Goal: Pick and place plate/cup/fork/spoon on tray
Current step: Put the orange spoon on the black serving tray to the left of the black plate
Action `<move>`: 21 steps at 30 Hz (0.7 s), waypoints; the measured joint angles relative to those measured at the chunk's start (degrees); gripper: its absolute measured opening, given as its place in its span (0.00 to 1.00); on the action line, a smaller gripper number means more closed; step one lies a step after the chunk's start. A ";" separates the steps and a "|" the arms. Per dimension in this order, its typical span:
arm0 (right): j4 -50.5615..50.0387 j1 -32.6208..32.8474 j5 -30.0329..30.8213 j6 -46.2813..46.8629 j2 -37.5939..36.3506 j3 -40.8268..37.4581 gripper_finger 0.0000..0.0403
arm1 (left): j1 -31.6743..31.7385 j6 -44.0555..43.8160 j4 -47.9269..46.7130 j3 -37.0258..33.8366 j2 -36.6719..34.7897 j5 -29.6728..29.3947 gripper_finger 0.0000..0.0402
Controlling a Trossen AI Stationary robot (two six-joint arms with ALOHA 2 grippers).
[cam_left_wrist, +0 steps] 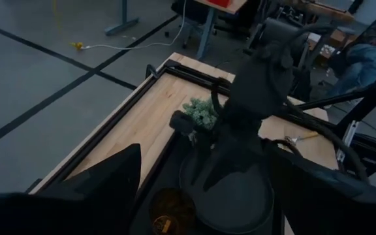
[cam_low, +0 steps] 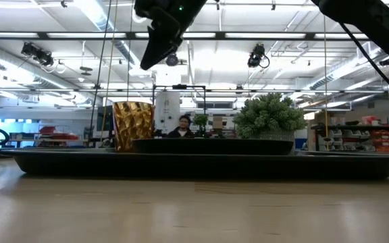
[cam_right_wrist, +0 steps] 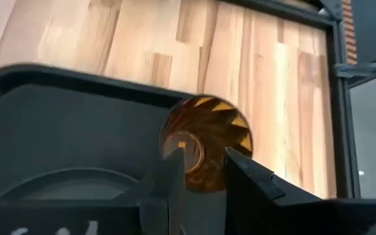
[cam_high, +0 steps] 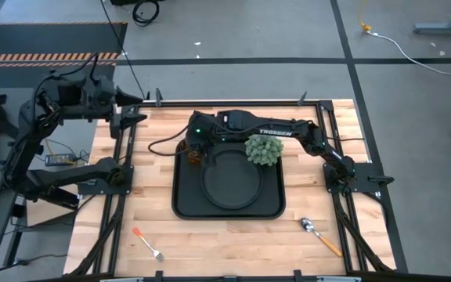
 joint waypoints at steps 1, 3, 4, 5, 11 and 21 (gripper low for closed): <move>0.27 0.02 0.06 0.35 -0.32 0.00 0.27 | 0.00 -0.01 0.01 0.00 0.00 0.01 0.82; -0.17 -0.02 0.13 1.38 -0.93 -0.02 0.27 | 0.00 -0.06 0.01 0.00 -0.27 0.04 0.82; -0.01 -0.09 0.11 2.14 -1.38 0.00 0.27 | -0.13 -0.06 0.01 0.00 -0.30 0.04 0.82; -0.29 -0.09 0.13 3.02 -1.73 0.00 0.27 | -0.44 -0.06 0.05 0.00 -0.30 0.04 0.82; -1.36 -0.55 0.19 5.86 -3.13 0.00 0.27 | -4.85 -0.55 0.78 0.00 -0.30 0.70 0.82; -1.73 -0.50 0.34 7.32 -4.81 0.00 0.27 | -13.17 -3.29 2.85 0.00 -0.28 -3.35 0.82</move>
